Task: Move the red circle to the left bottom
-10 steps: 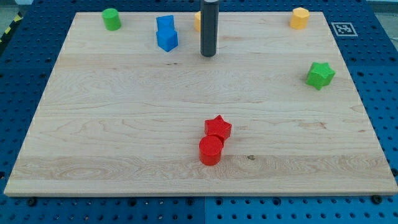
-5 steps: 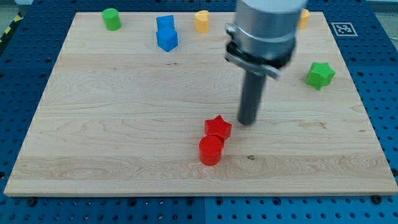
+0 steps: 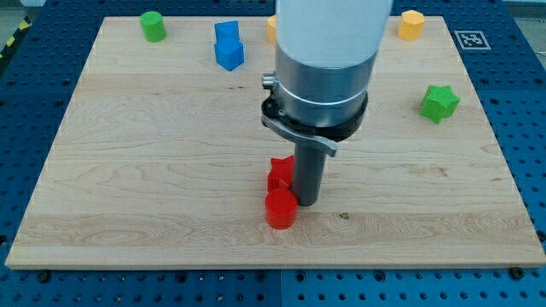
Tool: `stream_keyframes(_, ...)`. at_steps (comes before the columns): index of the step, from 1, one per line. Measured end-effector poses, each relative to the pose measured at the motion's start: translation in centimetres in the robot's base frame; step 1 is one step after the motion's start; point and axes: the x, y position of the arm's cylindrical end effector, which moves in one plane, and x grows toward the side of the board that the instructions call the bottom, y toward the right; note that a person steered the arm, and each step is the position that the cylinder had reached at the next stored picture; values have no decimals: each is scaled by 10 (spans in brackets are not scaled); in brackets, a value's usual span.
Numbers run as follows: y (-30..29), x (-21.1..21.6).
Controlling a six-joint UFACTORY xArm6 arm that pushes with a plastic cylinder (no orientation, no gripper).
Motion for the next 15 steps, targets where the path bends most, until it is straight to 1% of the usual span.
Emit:
stream_keyframes(2, -2, 3)
stream_keyframes(3, -6, 15)
stream_keyframes(7, 1, 37)
stream_keyframes(9, -4, 37)
stream_keyframes(11, -36, 40)
stream_keyframes(15, -127, 45)
